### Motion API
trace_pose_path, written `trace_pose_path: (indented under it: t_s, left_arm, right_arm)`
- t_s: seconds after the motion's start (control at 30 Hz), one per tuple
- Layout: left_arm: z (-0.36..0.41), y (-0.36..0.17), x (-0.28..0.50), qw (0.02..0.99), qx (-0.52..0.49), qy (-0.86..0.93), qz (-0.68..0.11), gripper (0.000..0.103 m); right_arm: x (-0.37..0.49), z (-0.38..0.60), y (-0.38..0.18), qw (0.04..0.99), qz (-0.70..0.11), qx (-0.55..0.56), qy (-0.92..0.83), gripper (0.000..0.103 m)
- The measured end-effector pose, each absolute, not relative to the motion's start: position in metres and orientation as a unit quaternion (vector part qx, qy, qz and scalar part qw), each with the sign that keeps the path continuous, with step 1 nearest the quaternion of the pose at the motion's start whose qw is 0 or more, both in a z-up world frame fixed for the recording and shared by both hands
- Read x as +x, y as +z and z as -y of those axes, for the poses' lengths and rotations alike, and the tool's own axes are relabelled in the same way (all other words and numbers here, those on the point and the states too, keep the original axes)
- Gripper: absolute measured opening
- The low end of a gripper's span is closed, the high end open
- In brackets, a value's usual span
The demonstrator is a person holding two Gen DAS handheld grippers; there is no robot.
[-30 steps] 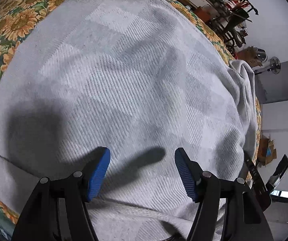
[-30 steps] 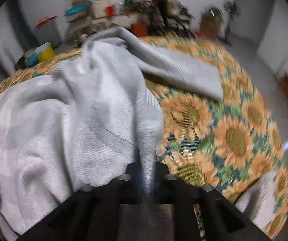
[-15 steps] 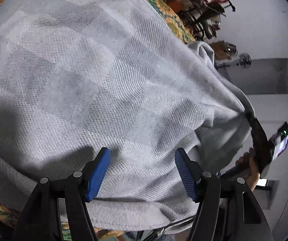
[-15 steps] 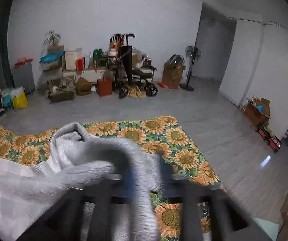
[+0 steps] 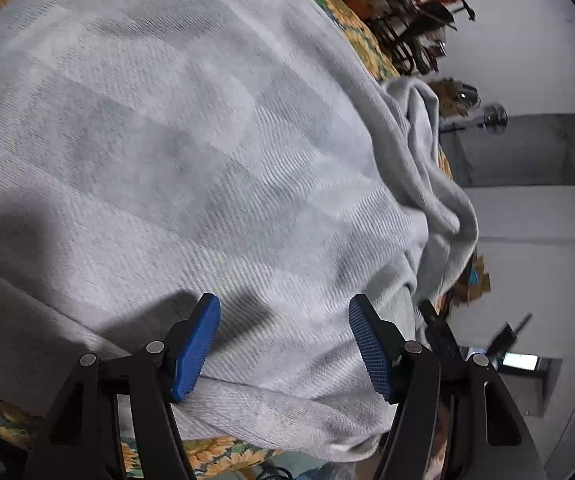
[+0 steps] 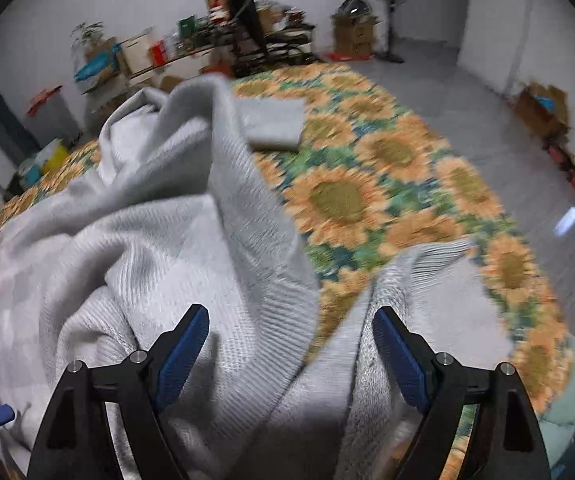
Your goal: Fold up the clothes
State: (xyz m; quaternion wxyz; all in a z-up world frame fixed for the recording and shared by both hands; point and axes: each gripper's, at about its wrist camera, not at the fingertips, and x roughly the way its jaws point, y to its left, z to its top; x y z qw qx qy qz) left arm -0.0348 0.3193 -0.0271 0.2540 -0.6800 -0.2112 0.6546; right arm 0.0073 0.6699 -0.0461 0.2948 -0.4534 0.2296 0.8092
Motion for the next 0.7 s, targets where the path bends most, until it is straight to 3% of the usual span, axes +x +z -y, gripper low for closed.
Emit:
trace_pose_path:
  t_s: [0.07,0.1,0.13,0.2,0.4,0.47,0.5,0.53,0.6,0.63,0.7]
  left_arm:
    - [-0.323,-0.027,-0.03,0.259,-0.681,0.654,0.204,0.068]
    - [-0.32,-0.026,-0.026,0.258,-0.682,0.654,0.203,0.068]
    - [-0.321,-0.028,-0.026,0.257,-0.683,0.652,0.205,0.068]
    - [-0.32,-0.028,-0.025,0.266,-0.686,0.641,0.217,0.068]
    - [-0.33,-0.017,-0.016,0.299,-0.683,0.605,0.277,0.068]
    - [-0.341,-0.01,-0.01,0.305,-0.672,0.61,0.289,0.068]
    - [-0.347,-0.008,-0.008,0.311,-0.668,0.611,0.289,0.068]
    - [-0.352,-0.006,-0.006,0.315,-0.666,0.612,0.288,0.068]
    - [-0.356,-0.004,-0.002,0.322,-0.664,0.615,0.276,0.068]
    - [-0.356,-0.004,0.0,0.324,-0.664,0.617,0.27,0.068]
    - [-0.353,-0.005,0.001,0.319,-0.665,0.624,0.258,0.068]
  right_arm:
    - [-0.001,-0.667,-0.05,0.266,-0.23,-0.456,0.818,0.071]
    - [-0.005,-0.665,-0.05,0.252,-0.225,-0.459,0.822,0.035]
    - [-0.01,-0.662,-0.051,0.241,-0.217,-0.467,0.823,0.01]
    - [-0.021,-0.657,-0.047,0.243,-0.179,-0.489,0.819,0.009]
    - [-0.013,-0.683,0.028,0.323,-0.093,-0.42,0.843,0.008]
    - [-0.011,-0.685,0.037,0.341,-0.077,-0.406,0.844,0.013]
    - [-0.011,-0.686,0.041,0.35,-0.069,-0.399,0.845,0.027]
    - [-0.01,-0.687,0.046,0.36,-0.061,-0.392,0.845,0.058]
    - [-0.009,-0.689,0.055,0.378,-0.045,-0.377,0.845,0.077]
    - [-0.008,-0.69,0.06,0.387,-0.037,-0.369,0.844,0.086]
    - [0.004,-0.686,0.056,0.374,-0.055,-0.369,0.849,0.09]
